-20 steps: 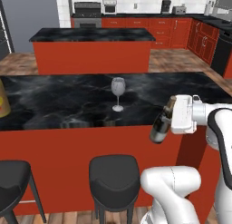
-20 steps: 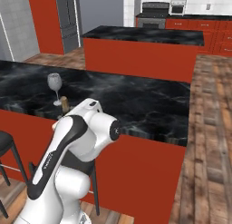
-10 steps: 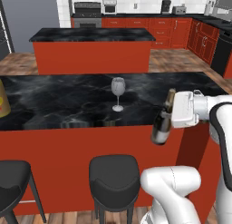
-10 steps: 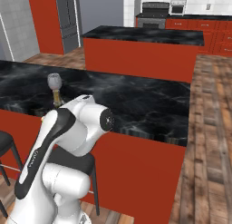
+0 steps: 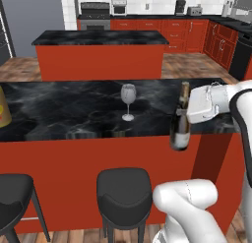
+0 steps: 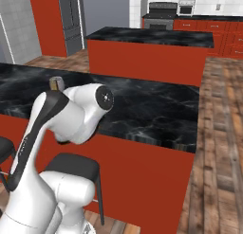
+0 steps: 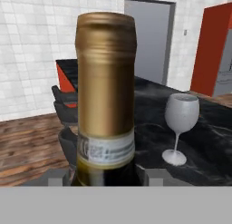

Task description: There is a wine glass and glass cup on the dining counter. Place the wine bottle next to the wine glass and the juice bottle next to the glass cup.

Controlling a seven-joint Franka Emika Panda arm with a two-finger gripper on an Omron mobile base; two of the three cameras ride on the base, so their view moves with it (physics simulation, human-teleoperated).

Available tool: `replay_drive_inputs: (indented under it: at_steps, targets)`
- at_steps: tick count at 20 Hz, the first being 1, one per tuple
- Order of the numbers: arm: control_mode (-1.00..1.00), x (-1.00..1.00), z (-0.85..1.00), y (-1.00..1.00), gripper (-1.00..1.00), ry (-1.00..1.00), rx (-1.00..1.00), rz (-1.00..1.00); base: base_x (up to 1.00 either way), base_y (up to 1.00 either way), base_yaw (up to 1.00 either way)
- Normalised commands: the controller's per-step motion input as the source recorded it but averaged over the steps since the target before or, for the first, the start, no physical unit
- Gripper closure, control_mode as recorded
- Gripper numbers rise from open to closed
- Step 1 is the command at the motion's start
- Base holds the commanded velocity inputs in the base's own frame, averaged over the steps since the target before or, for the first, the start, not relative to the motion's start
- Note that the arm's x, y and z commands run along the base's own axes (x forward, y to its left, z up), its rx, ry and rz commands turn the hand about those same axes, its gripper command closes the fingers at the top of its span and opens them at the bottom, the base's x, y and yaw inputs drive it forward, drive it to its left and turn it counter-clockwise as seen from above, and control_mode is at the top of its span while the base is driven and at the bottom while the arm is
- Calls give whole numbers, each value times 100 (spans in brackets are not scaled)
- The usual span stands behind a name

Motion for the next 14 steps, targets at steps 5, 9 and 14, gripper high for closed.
replay_drive_inputs:
  at_steps: [5, 9, 14]
  targets:
    - [-100, -1, 32, -10, 100, -9, -11, 0, 0, 0, 0]
    - [-100, 0, 28, -3, 100, -4, -2, 0, 0, 0, 0]
    - [-100, 0, 19, -3, 100, -1, 3, 1, 0, 0, 0]
